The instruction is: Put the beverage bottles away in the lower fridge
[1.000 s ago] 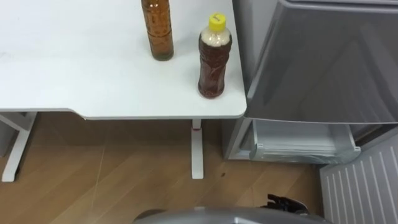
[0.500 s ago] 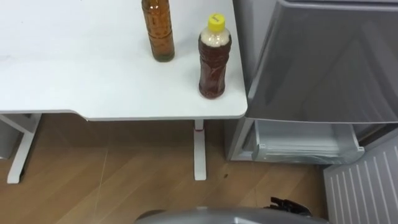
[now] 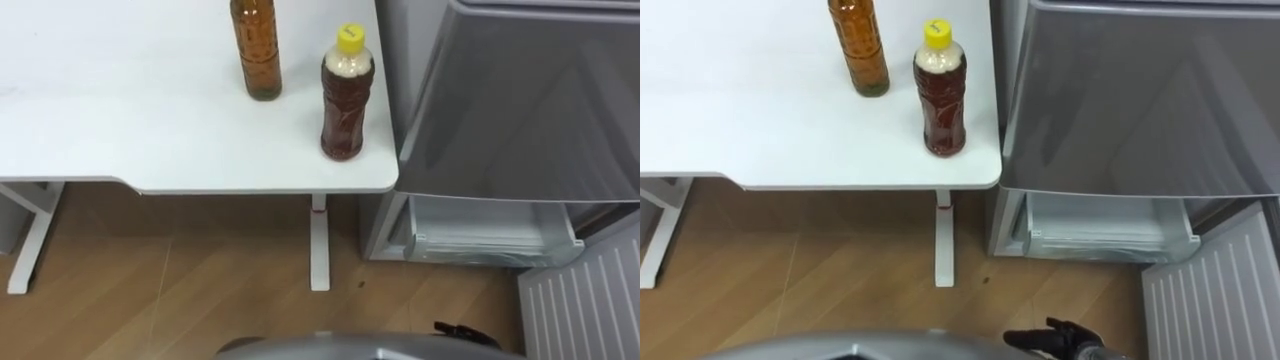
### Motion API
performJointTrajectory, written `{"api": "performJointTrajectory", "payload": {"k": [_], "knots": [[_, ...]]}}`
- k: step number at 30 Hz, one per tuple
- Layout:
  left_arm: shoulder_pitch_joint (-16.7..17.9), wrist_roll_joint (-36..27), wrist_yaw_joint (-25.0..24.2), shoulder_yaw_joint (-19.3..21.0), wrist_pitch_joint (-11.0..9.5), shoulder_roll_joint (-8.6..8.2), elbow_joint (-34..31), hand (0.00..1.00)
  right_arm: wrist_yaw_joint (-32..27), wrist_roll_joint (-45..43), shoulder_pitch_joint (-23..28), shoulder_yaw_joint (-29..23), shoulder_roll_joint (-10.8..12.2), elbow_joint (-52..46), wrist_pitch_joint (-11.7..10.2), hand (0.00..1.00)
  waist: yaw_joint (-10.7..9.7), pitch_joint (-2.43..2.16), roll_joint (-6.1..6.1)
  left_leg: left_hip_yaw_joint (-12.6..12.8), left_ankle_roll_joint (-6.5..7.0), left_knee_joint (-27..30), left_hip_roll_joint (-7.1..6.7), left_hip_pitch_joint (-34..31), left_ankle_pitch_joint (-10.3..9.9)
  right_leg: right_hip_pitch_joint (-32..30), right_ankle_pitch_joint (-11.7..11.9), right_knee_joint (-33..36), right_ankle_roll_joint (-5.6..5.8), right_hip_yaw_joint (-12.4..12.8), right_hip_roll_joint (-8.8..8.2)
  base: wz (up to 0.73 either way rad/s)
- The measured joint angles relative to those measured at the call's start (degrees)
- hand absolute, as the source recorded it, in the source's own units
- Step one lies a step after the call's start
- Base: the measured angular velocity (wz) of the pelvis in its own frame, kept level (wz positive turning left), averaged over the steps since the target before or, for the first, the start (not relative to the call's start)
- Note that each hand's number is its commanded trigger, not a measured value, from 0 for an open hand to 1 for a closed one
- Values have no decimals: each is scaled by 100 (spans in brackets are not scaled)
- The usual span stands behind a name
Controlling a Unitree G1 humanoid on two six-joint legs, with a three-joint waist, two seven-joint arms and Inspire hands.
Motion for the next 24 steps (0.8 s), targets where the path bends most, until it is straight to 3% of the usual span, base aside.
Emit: {"api": "performJointTrajectory", "payload": {"k": [2,7,11,14,17,21,24], "knots": [[99,-632,189,13,18,0,0,0,-1,3,-7,1,-5,0,17,0,9,2,0,-13,3,-13,-14,-5,0,4,-4,6,6,-21,-14,5],[170,-1533,645,105,61,-25,7,0,-14,-6,-13,-1,-18,3,121,0,57,15,8,-85,29,33,-47,-6,-17,50,-12,17,22,-83,-41,8],[202,-3068,1115,802,-1,-43,-150,0,-80,58,47,-1,-26,3,200,0,220,26,-6,-190,34,32,-85,-17,-20,85,-35,19,47,-191,-69,13],[87,-4267,1662,1498,-372,-30,-551,0,-174,7,65,-30,-52,-67,250,0,365,23,12,-216,40,27,-106,-14,-22,88,-53,52,60,-215,-85,3],[102,-4924,2209,1611,-594,-21,-1105,0,-307,0,201,-24,-69,-263,249,0,480,13,64,-209,51,-20,-113,-1,-29,70,-54,95,61,-199,-95,-2],[53,-5097,2898,1726,-866,-3,-1817,0,-357,-98,286,-37,-126,-369,223,0,594,-25,151,-174,52,-51,-108,26,-27,45,-53,119,61,-155,-95,-5],[57,-5001,3561,1936,-1077,-4,-2717,0,-393,-317,289,-66,-138,-413,190,0,610,-31,165,-189,52,-60,-109,60,-27,65,-52,137,61,-154,-94,0]]}}
